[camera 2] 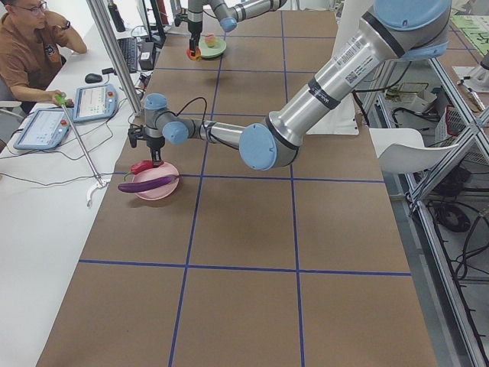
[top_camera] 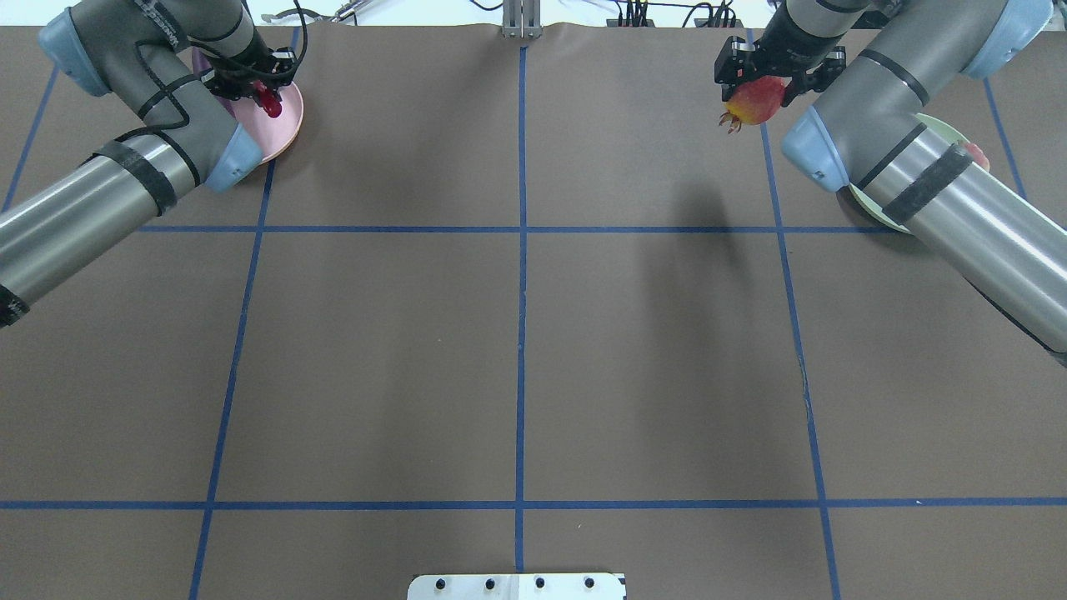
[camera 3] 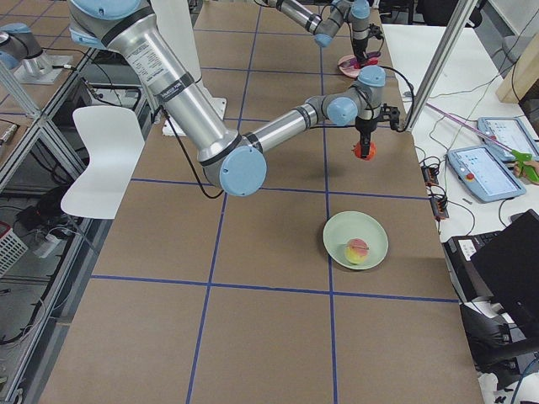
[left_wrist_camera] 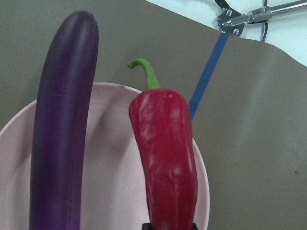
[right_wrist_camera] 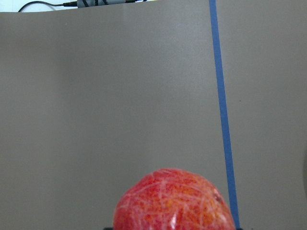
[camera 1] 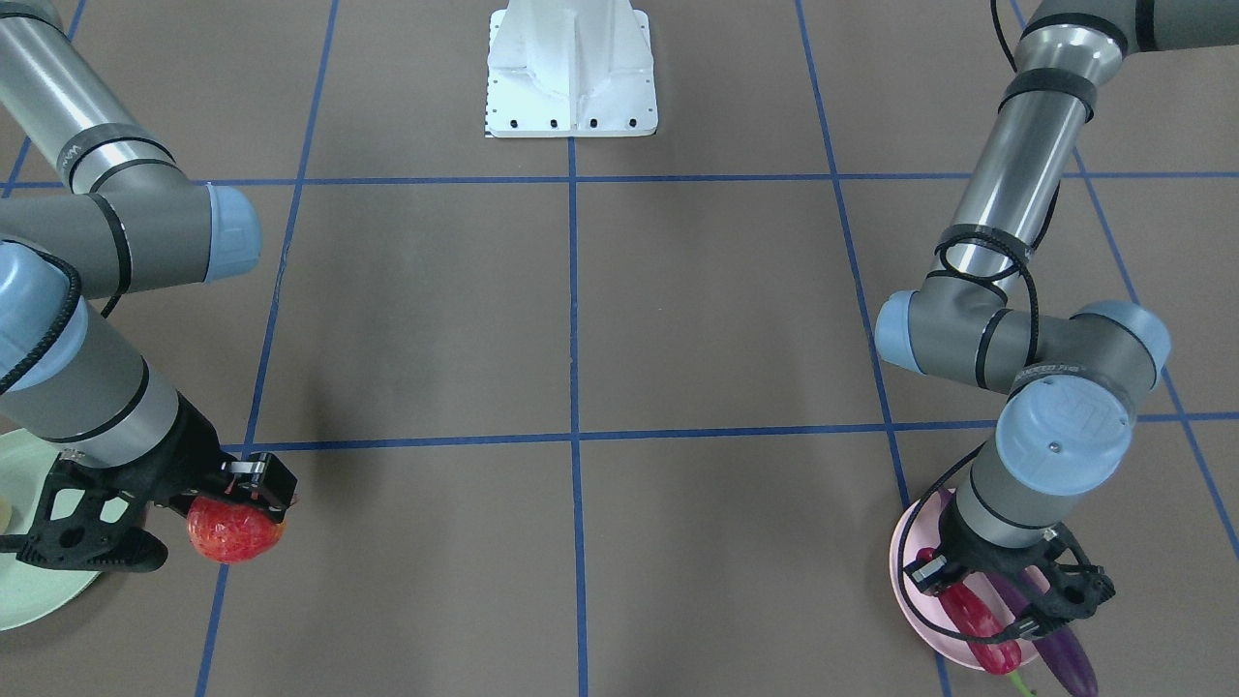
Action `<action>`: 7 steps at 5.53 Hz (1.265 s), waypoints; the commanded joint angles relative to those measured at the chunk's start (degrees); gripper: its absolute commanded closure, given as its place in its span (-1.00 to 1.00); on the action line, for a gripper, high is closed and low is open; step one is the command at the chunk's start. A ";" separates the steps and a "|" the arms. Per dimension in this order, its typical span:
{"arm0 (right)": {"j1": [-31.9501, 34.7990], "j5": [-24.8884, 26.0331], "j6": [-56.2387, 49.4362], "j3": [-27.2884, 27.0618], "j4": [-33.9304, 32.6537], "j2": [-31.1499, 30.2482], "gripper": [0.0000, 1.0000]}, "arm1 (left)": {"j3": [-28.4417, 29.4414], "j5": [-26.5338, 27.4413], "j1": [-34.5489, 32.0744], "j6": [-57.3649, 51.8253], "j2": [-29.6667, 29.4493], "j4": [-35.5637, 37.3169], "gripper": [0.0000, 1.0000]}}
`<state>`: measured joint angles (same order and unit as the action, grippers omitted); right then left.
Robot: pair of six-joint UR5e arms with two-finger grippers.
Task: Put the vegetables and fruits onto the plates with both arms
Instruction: 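Carry pomegranate to green plate with right gripper while left gripper releases chili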
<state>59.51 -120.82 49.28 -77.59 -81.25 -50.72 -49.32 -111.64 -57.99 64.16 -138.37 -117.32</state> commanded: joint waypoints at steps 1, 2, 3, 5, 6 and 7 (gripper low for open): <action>1.82 -0.03 -4.25 0.07 0.04 -1.39 1.00 | -0.07 0.02 -0.98 -7.10 0.20 0.33 -1.00; 3.84 0.06 -9.06 0.24 -0.05 -2.71 1.00 | -1.03 -0.50 -2.38 -7.03 0.12 1.81 -1.00; 6.12 0.24 -16.16 1.11 0.13 -4.55 1.00 | -4.35 -0.60 -2.74 -7.03 0.03 5.92 -1.00; 8.60 0.50 -26.65 4.27 0.74 -8.94 1.00 | -8.76 -4.01 -2.84 -7.03 -0.06 10.52 -1.00; 8.60 0.50 -27.82 4.81 0.74 -10.44 1.00 | -8.77 -4.02 -2.84 -7.03 0.03 10.36 -1.00; 8.60 0.41 -28.35 4.99 0.57 -11.50 1.00 | -8.86 -4.03 -2.92 -7.03 -0.06 10.35 -1.00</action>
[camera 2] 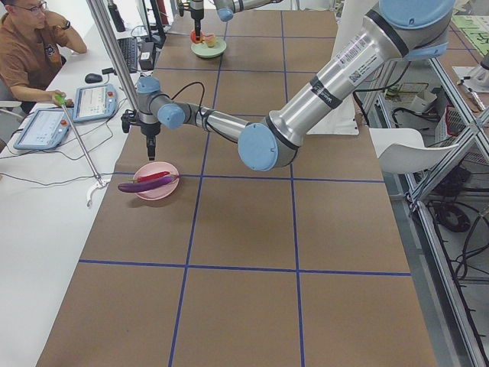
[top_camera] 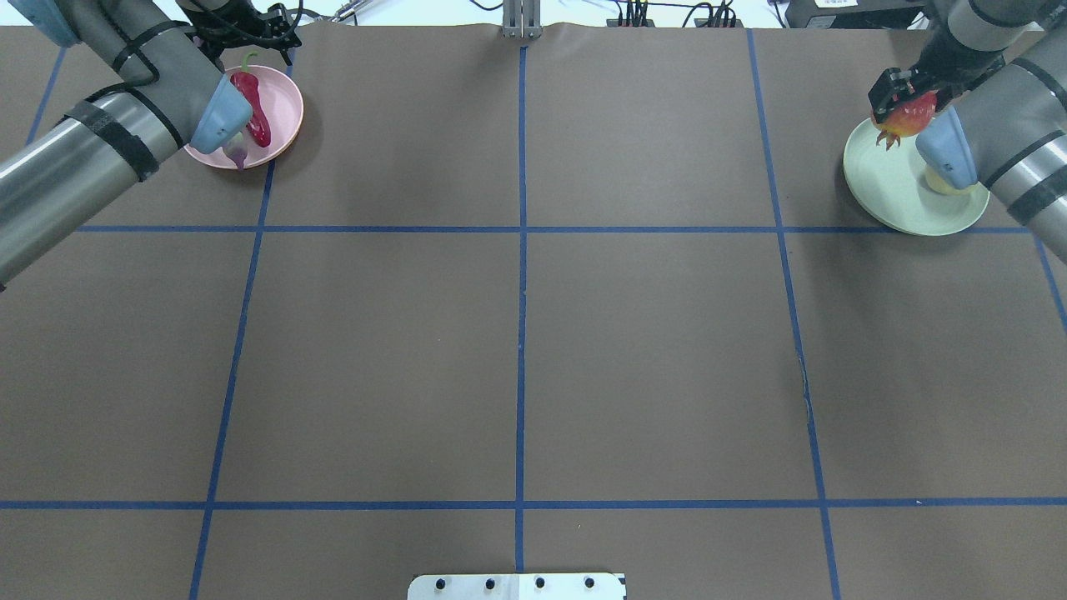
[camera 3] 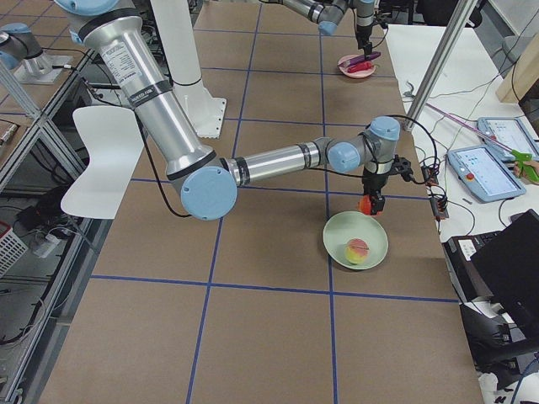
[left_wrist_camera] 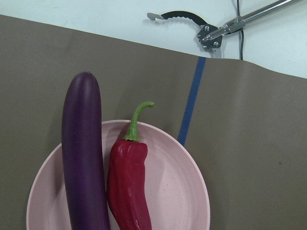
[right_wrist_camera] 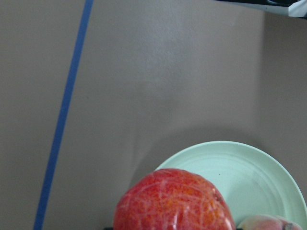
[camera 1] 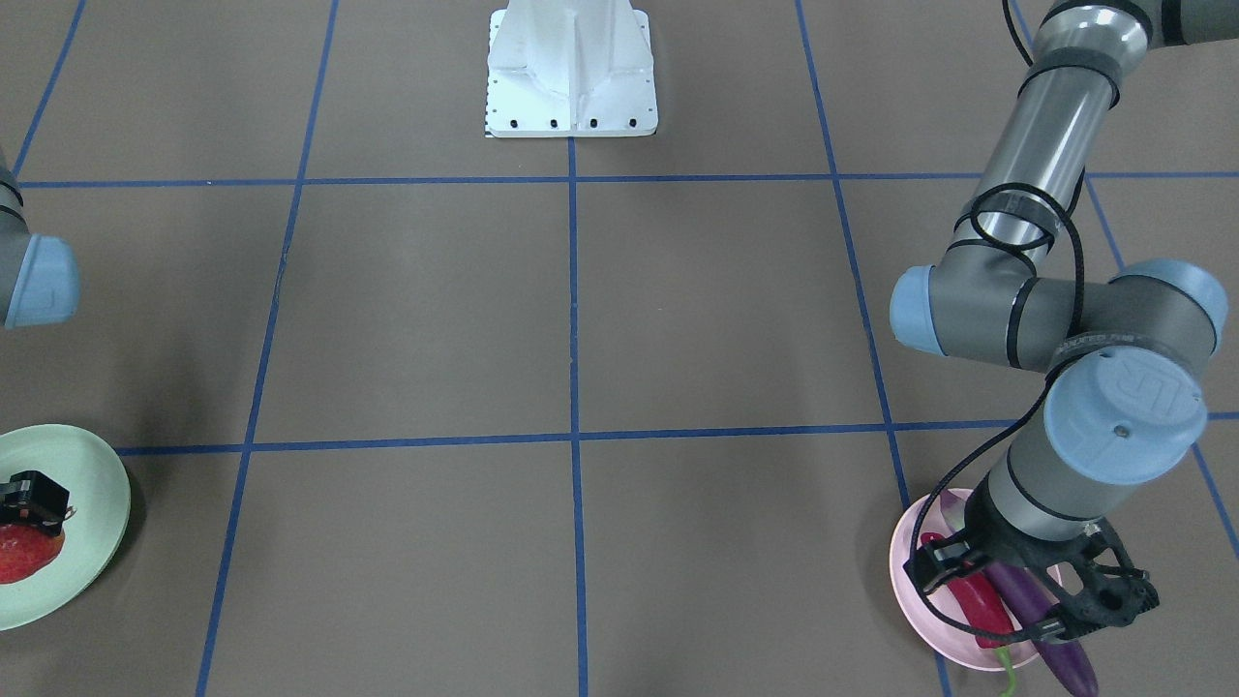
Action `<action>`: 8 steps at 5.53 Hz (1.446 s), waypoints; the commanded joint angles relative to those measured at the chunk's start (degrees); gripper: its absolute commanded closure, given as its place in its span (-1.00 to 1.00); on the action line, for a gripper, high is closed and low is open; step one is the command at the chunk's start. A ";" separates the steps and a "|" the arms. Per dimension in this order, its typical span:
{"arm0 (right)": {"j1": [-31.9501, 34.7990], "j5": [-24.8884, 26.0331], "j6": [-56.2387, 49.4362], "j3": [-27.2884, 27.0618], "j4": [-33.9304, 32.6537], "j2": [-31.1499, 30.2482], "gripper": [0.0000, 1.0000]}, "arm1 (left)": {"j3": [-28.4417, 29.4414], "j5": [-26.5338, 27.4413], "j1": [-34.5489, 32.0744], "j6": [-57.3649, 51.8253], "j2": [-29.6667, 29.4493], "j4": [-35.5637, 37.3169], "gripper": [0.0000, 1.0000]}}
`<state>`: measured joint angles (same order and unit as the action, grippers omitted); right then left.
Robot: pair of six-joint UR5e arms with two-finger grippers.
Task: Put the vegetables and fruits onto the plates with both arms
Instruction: 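Carry pomegranate to green plate with right gripper while left gripper releases chili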
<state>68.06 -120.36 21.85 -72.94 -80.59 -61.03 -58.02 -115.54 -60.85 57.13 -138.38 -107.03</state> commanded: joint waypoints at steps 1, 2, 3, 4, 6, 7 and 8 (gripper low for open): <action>-0.03 -0.05 -2.76 0.51 0.00 -3.02 1.00 | -0.17 -0.12 -0.06 0.00 -0.04 0.07 -1.00; -0.12 -0.05 -3.04 1.12 0.00 -3.47 0.90 | -0.17 -0.12 0.03 0.00 -0.04 0.07 -1.00; -0.47 -0.13 -2.86 1.74 0.00 -3.31 0.00 | -0.17 -0.12 0.03 0.00 -0.13 0.07 -1.00; -0.91 -0.13 -2.69 1.66 0.08 -3.30 -0.67 | -0.17 -0.12 -0.06 0.00 -0.13 0.07 -1.00; -0.91 -0.74 -2.34 1.04 0.00 -2.52 -0.99 | -1.39 -0.73 -0.23 0.00 -0.05 0.24 -1.00; -0.48 -3.27 -2.25 -0.35 0.00 -2.43 -0.99 | -2.62 -2.13 -0.41 0.00 0.22 0.24 -1.00; 1.44 -4.69 -1.38 -2.28 -0.18 -2.42 -0.99 | -4.54 -2.40 -0.58 -0.09 0.39 1.90 -1.00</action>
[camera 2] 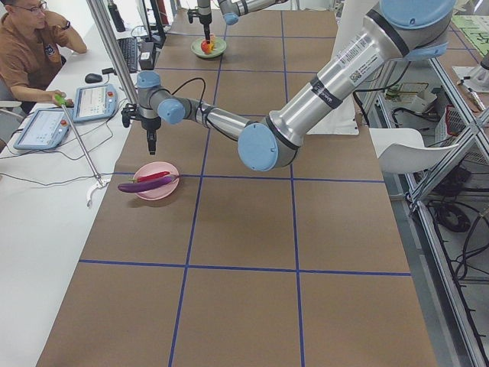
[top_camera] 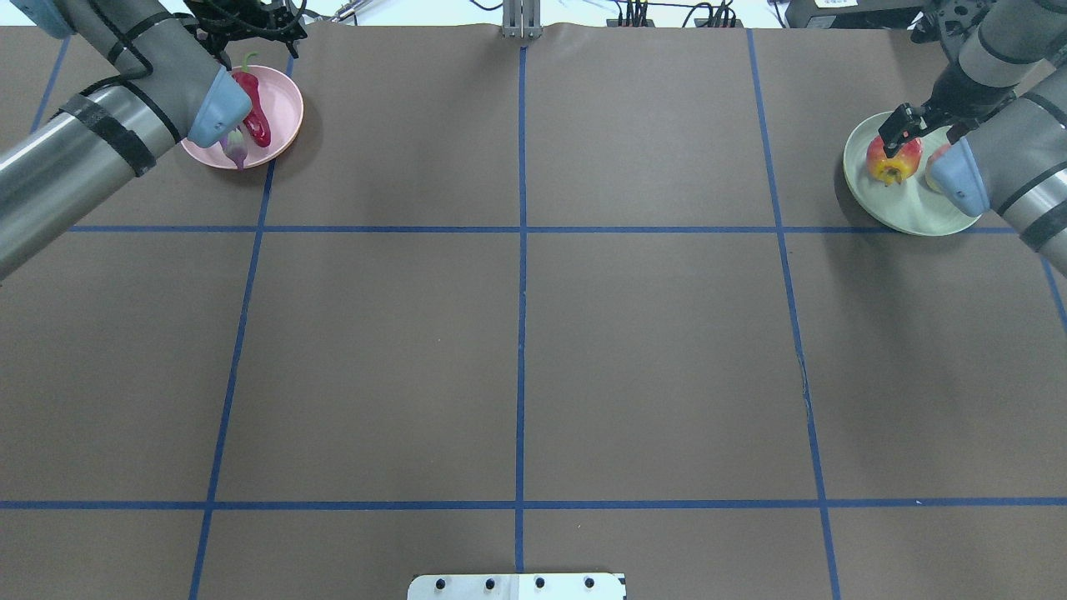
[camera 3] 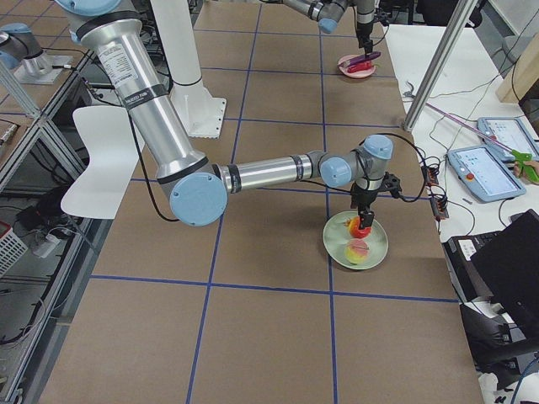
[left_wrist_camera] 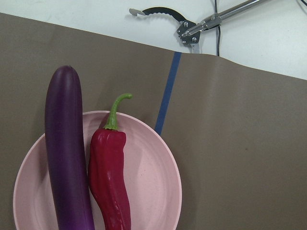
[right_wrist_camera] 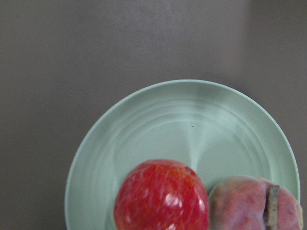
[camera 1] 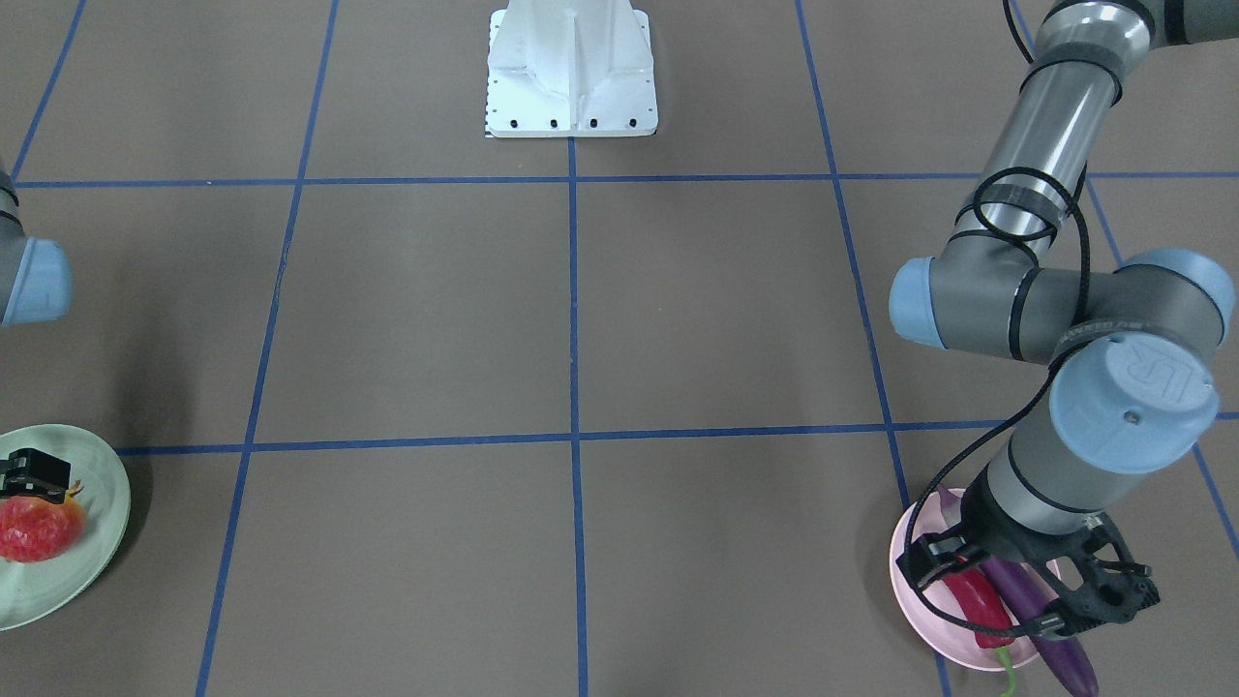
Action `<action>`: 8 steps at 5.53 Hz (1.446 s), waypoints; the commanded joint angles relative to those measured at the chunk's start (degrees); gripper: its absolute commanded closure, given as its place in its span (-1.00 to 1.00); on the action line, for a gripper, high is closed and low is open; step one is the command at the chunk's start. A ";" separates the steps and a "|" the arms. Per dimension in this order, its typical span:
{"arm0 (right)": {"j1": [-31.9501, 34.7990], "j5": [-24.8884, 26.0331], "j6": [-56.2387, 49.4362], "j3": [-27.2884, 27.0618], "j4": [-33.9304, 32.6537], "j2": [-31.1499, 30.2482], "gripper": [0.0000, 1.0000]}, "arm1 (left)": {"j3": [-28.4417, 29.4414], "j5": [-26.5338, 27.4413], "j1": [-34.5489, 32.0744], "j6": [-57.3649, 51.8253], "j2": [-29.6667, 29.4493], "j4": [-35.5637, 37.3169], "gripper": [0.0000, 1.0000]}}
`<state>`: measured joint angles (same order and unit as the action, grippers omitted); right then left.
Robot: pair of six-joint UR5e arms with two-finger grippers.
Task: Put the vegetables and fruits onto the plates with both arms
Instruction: 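Release the pomegranate and raise both grippers away from the plates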
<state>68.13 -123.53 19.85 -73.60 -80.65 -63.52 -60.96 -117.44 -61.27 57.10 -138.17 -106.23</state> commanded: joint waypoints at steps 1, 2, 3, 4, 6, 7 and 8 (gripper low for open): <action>5.57 -5.72 0.45 -2.59 -0.21 -0.03 -0.99 | -5.96 -1.30 -1.90 -7.55 2.88 2.33 -1.00; 10.65 -9.85 -0.16 -3.03 -0.56 -0.46 -0.99 | -11.14 -4.96 -6.09 -18.41 6.74 6.87 -1.00; 14.01 -11.63 -0.25 -5.21 -0.74 -2.82 -1.00 | -18.50 -8.65 -9.97 -25.65 13.30 9.70 -1.00; 15.09 -11.73 -0.25 -10.11 -0.74 -7.19 -1.00 | -26.32 -9.91 -12.18 -30.60 21.64 9.73 -1.00; 17.11 -15.14 -0.25 -20.04 0.22 -18.43 -1.00 | -32.72 -17.32 -16.56 -33.81 34.07 8.85 -1.00; 17.12 -14.47 0.27 -23.04 0.14 -22.75 -1.00 | -33.51 -17.13 -18.34 -33.55 35.94 9.02 -1.00; 17.03 -14.37 0.36 -22.55 0.05 -24.62 -1.00 | -34.65 -17.13 -18.96 -33.64 40.22 8.85 -1.00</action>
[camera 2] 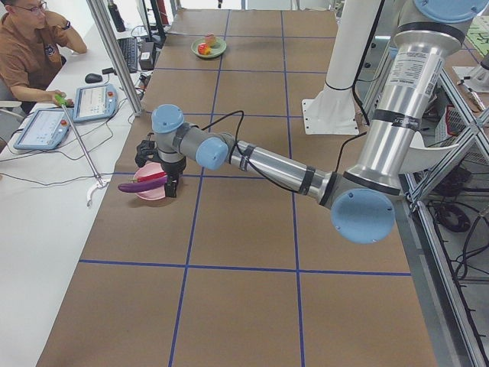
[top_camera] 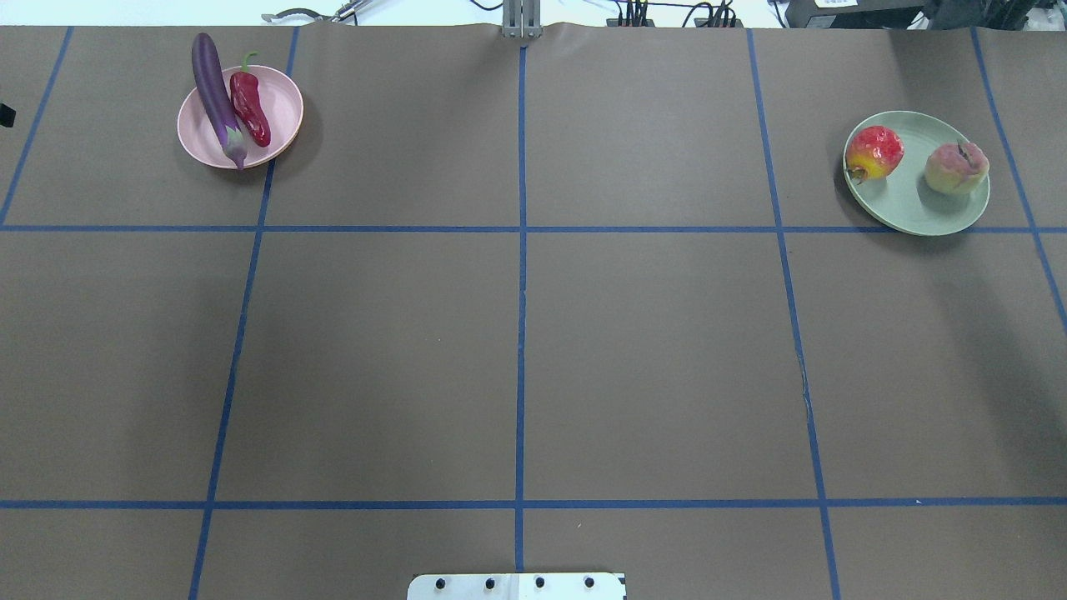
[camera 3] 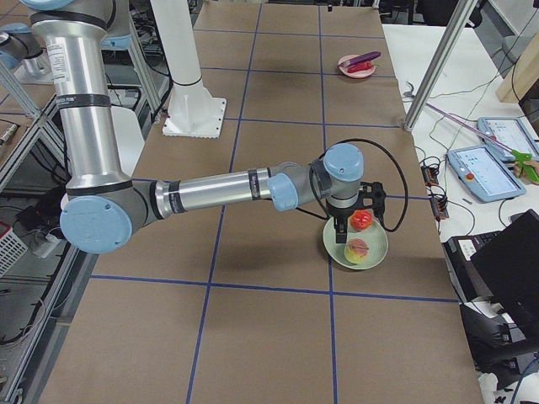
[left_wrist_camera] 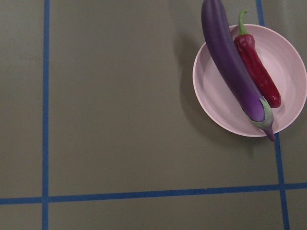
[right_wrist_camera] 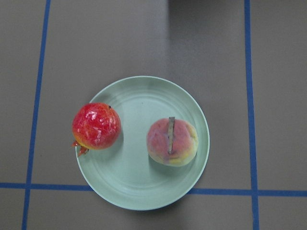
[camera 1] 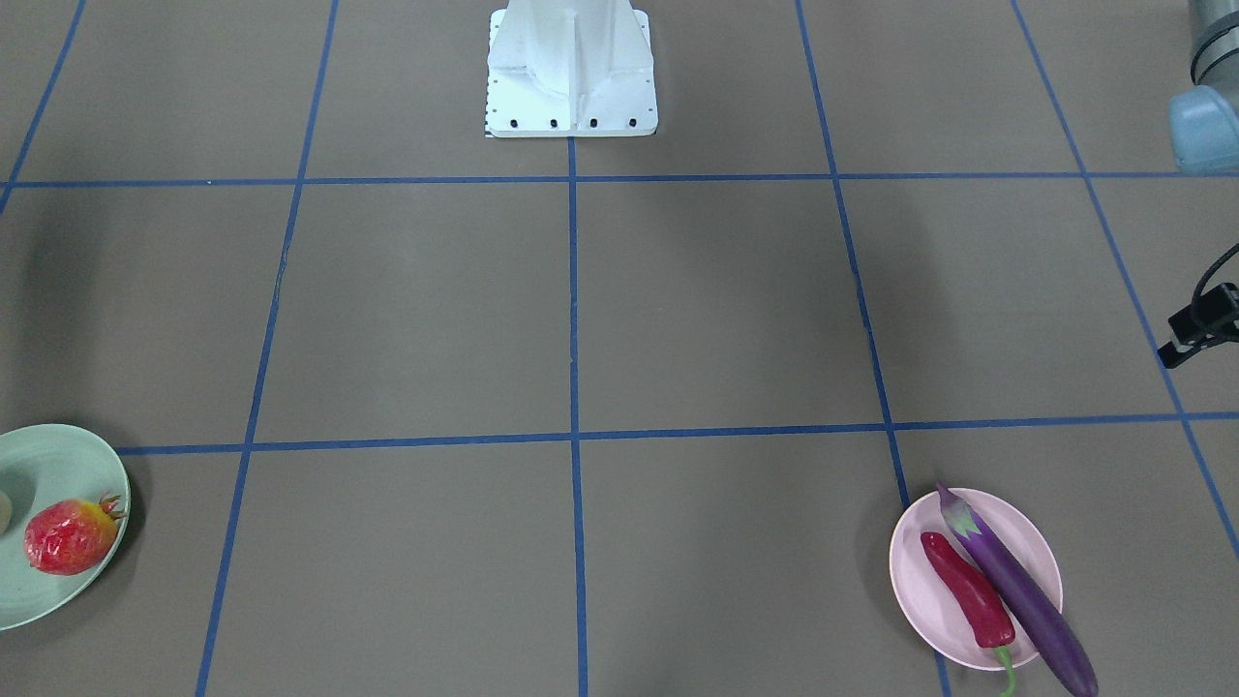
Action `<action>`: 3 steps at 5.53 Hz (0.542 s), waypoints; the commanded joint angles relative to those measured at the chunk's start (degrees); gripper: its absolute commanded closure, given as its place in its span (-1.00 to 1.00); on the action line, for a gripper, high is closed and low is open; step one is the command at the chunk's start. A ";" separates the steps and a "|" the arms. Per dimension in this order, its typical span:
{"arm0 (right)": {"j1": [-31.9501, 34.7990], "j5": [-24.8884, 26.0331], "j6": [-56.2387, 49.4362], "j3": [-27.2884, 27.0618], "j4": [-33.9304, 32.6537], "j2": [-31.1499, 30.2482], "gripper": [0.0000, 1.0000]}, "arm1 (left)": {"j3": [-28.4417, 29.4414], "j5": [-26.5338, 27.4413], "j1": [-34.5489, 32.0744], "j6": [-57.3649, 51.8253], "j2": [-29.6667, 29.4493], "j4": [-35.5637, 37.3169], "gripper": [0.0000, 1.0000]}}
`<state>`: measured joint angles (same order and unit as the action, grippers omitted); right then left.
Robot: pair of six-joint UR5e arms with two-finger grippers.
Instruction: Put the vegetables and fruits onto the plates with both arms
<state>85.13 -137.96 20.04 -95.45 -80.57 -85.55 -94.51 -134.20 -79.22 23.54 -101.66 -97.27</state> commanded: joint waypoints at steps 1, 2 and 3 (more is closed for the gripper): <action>0.12 -0.55 0.26 -1.14 -0.20 -3.30 -1.00 | -0.51 -0.36 -0.77 -0.42 5.93 -1.51 -1.00; 0.12 -0.47 0.26 -1.06 -0.29 -3.65 -1.00 | -0.50 -0.71 -1.29 -0.86 7.69 -1.35 -1.00; 0.12 -0.47 -0.35 -1.32 -0.03 -5.40 -1.00 | -3.89 -0.97 -3.55 -7.74 12.49 -1.17 -1.00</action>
<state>85.25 -138.41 20.10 -96.57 -80.75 -89.61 -96.15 -134.91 -81.15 20.50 -92.96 -98.50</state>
